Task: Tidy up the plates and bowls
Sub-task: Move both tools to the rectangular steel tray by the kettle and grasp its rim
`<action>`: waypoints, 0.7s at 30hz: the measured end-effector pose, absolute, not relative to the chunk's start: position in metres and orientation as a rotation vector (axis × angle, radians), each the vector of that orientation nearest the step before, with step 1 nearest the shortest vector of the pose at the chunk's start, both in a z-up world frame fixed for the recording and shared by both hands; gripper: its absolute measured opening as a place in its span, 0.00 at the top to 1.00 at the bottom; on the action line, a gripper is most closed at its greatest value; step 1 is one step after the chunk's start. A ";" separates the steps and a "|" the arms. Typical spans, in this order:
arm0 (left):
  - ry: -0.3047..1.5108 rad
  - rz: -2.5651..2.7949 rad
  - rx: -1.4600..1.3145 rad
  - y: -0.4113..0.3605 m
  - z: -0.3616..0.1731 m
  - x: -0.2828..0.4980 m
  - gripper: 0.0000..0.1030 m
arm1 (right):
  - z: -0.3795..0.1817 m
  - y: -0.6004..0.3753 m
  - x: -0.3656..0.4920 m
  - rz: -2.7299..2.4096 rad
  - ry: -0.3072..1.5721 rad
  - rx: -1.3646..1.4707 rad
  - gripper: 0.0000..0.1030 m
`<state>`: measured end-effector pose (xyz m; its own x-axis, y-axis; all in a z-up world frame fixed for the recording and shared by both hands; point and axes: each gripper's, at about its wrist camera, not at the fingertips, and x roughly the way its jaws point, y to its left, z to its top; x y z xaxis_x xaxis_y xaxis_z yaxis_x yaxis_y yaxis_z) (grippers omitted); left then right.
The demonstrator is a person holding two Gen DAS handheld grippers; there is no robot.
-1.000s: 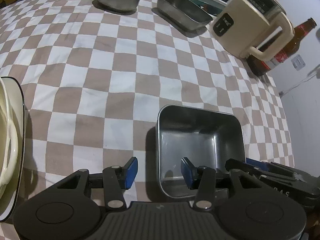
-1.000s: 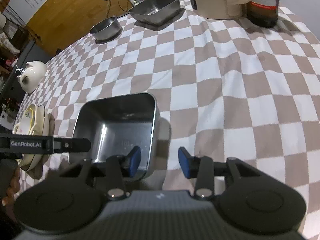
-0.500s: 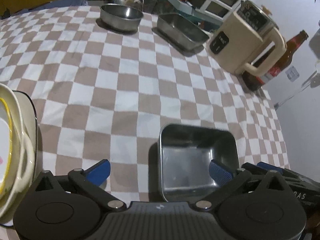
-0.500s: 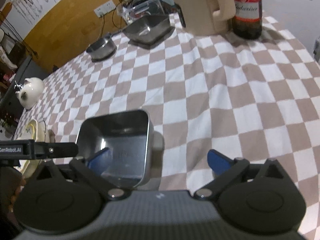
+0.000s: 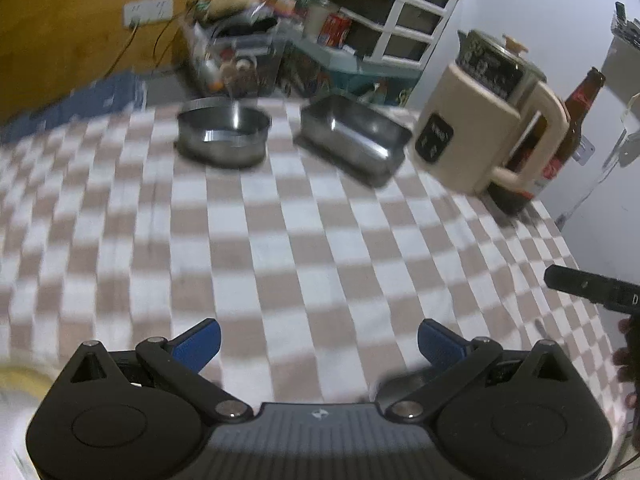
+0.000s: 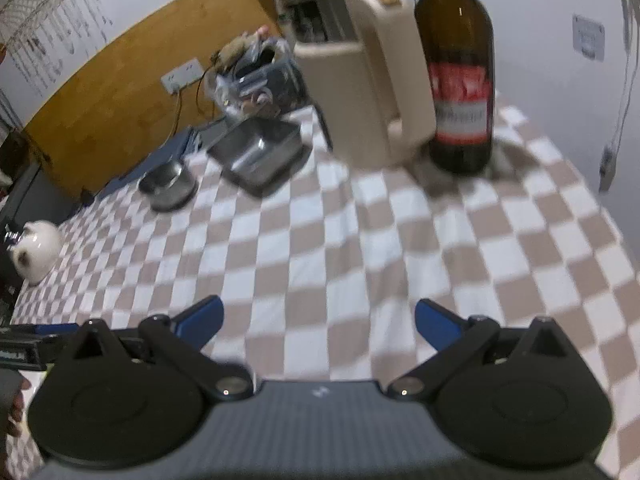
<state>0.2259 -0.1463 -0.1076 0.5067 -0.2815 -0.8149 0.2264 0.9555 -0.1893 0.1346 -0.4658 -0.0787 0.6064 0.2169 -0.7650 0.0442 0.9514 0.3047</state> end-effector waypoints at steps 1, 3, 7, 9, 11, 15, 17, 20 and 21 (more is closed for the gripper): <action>0.982 -0.311 -0.043 -0.145 -0.103 0.235 0.00 | -0.077 -0.466 0.142 0.093 0.906 0.302 0.00; 0.963 -0.319 -0.014 -0.145 -0.095 0.255 0.00 | -0.074 -0.467 0.156 0.079 0.891 0.293 0.00; 0.945 -0.335 0.026 -0.147 -0.085 0.292 0.00 | -0.074 -0.466 0.184 0.066 0.881 0.302 0.00; 0.943 -0.344 0.046 -0.150 -0.084 0.312 0.00 | -0.076 -0.465 0.199 0.050 0.888 0.301 0.01; 0.933 -0.341 0.069 -0.154 -0.084 0.330 0.00 | -0.082 -0.462 0.213 0.034 0.904 0.307 0.01; 0.908 -0.367 0.110 -0.163 -0.084 0.367 0.00 | -0.091 -0.466 0.241 0.026 0.921 0.431 0.05; 0.886 -0.382 0.135 -0.169 -0.083 0.385 0.00 | -0.098 -0.466 0.255 0.021 0.928 0.519 0.07; 0.857 -0.393 0.174 -0.178 -0.082 0.408 0.00 | -0.109 -0.464 0.272 0.041 0.926 0.632 0.18; 0.851 -0.395 0.188 -0.181 -0.083 0.416 0.00 | -0.113 -0.463 0.279 0.036 0.927 0.659 0.20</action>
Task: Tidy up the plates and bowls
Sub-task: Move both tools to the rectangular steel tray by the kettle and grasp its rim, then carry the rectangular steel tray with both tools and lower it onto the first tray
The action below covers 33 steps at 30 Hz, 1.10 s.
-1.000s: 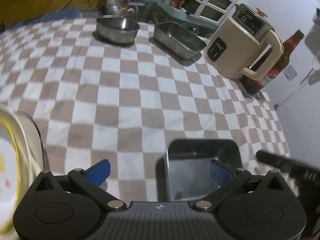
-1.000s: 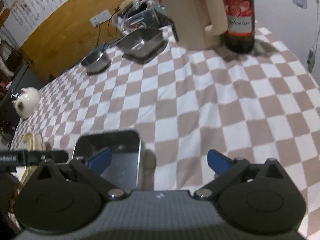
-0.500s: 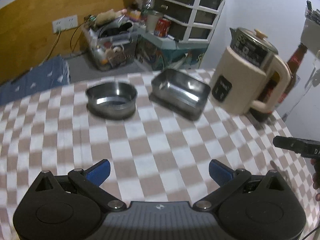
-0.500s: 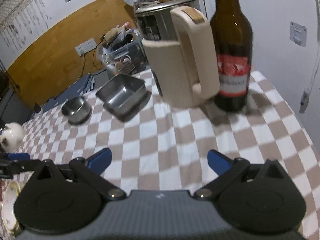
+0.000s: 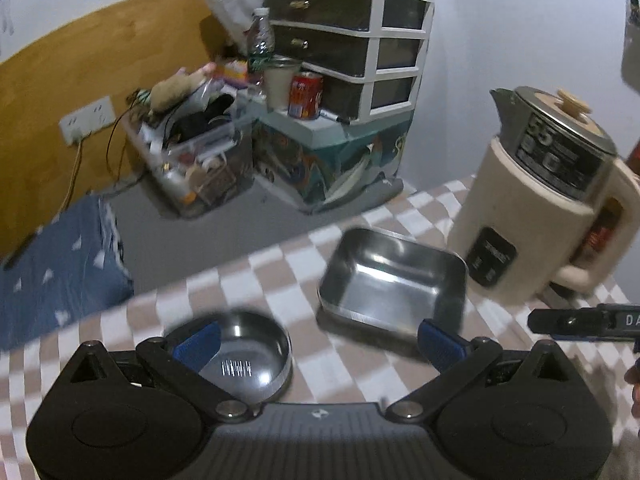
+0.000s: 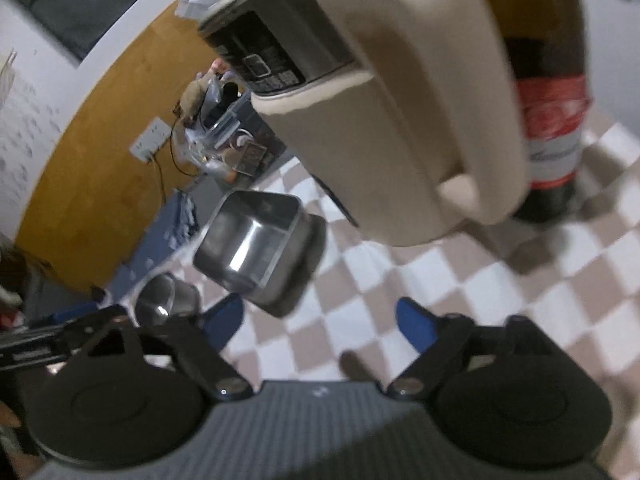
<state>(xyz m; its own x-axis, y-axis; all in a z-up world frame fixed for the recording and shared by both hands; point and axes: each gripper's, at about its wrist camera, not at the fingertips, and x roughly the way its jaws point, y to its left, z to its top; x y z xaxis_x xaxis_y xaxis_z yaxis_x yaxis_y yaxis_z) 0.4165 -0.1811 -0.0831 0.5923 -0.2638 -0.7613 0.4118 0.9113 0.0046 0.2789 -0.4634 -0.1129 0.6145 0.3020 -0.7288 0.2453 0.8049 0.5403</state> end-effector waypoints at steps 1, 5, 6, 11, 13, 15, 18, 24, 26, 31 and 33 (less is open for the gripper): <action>0.845 -0.396 0.200 -0.185 -0.084 0.424 0.00 | -0.117 -0.462 0.287 0.023 0.926 0.684 0.21; 0.831 -0.364 0.260 -0.199 -0.094 0.450 0.01 | -0.129 -0.449 0.312 -0.011 0.922 0.752 0.25; 0.828 -0.356 0.284 -0.205 -0.098 0.455 0.01 | -0.132 -0.445 0.318 -0.022 0.925 0.756 0.25; 0.831 -0.345 0.376 -0.225 -0.117 0.477 0.01 | -0.152 -0.426 0.344 -0.070 0.964 0.757 0.26; 0.834 -0.348 0.409 -0.231 -0.123 0.483 0.02 | -0.158 -0.421 0.352 -0.089 0.981 0.755 0.27; 0.836 -0.340 0.435 -0.235 -0.130 0.487 0.08 | -0.162 -0.419 0.356 -0.105 0.995 0.758 0.31; 0.851 -0.310 0.439 -0.236 -0.140 0.490 0.22 | -0.164 -0.421 0.358 -0.129 0.982 0.734 0.44; 0.895 -0.342 0.368 -0.228 -0.146 0.488 0.45 | -0.167 -0.432 0.355 -0.115 0.947 0.721 0.54; 0.920 -0.358 0.333 -0.227 -0.145 0.484 0.56 | -0.164 -0.432 0.352 -0.097 0.937 0.702 0.61; 0.998 -0.404 0.227 -0.224 -0.148 0.475 0.95 | -0.157 -0.424 0.356 -0.016 0.925 0.622 0.89; 1.000 -0.403 0.223 -0.224 -0.148 0.469 0.96 | -0.154 -0.422 0.357 0.010 0.931 0.593 0.89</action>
